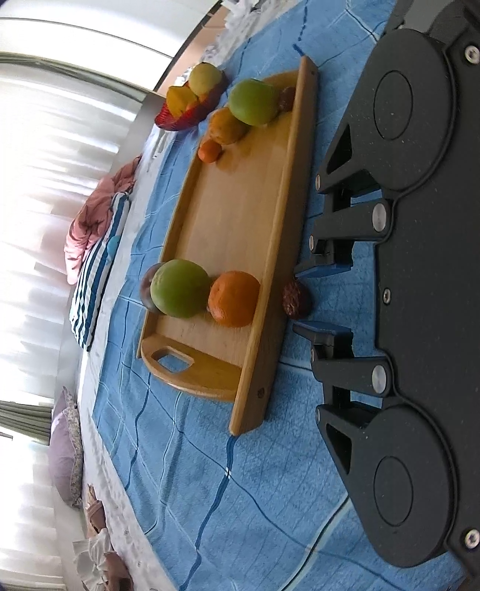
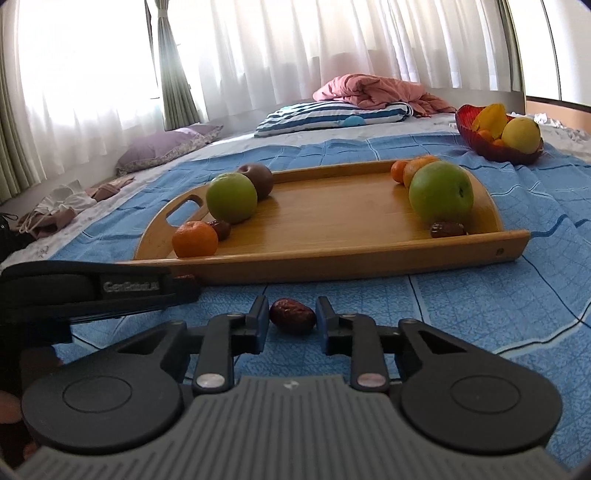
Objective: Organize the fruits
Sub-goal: 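Carry both dates in the grippers over the wooden tray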
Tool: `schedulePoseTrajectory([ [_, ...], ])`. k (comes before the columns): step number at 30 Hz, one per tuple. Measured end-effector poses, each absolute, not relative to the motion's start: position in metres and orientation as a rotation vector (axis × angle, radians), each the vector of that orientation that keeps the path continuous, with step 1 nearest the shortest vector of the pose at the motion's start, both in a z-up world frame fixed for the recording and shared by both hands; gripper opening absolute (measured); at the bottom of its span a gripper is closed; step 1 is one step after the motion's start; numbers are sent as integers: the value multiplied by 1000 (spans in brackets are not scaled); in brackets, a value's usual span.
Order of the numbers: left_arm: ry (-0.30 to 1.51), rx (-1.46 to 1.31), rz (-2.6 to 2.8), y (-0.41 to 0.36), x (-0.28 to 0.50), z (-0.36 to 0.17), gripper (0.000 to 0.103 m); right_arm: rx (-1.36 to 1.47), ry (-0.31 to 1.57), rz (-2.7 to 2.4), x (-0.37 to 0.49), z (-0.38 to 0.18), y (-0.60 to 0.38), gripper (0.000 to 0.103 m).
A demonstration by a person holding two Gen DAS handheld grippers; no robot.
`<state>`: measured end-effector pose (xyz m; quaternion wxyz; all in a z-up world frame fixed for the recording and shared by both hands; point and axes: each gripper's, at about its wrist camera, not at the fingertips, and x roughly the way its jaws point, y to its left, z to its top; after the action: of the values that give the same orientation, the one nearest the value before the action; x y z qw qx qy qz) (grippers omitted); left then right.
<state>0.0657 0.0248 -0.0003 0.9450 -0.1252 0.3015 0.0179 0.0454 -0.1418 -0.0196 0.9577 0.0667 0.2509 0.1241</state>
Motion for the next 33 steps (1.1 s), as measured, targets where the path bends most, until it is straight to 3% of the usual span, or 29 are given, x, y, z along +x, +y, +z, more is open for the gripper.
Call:
schedulePoseTrajectory([
  [15,592,-164,35,3,71,-2,23,110,491,209,45,-17,-148,32],
  [33,541,-121,-35,-10,74,35,23,78,406,175,57,8,-165,32],
])
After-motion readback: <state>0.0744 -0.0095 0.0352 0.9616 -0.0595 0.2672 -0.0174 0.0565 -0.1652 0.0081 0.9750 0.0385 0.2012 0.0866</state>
